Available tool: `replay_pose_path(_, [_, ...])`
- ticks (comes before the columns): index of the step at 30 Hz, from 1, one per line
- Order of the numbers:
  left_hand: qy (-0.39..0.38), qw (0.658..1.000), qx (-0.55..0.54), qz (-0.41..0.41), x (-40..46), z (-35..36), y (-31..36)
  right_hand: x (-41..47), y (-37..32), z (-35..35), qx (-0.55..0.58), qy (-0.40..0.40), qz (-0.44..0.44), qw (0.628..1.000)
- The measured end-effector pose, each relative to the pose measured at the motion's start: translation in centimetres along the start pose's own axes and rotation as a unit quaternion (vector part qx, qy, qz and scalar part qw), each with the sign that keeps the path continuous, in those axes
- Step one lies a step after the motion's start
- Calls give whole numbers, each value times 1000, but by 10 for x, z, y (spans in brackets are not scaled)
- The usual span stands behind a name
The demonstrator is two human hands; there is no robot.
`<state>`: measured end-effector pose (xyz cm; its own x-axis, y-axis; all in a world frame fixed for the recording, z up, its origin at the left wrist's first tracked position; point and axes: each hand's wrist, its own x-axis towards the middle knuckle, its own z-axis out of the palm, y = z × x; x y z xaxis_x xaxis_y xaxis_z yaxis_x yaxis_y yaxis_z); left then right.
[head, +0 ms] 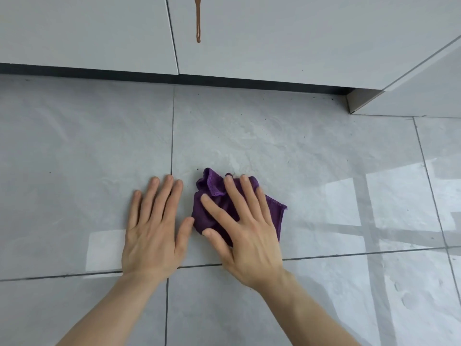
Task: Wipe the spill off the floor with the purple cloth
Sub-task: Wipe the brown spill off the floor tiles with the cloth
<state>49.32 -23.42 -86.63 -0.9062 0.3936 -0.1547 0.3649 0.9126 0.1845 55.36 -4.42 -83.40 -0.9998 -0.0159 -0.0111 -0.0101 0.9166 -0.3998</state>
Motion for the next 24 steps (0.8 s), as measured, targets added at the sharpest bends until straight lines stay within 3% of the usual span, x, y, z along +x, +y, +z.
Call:
replay_pose_path(5, [0,1000,9,-4,2,1,1,33,24,20,-88,-54,-90,991])
replay_pose_path(9, [-7,1000,7,-2,1,1,0,74,28,19,-86,-47,-92,991])
replay_pose_path(16, [-8,1000,-2,-4,0,0,-1,114,48,8,-87,-10,50,995])
replay_pose_path(24, [-8,1000,-7,-4,1,1,-2,73,46,8,-69,27,179,981])
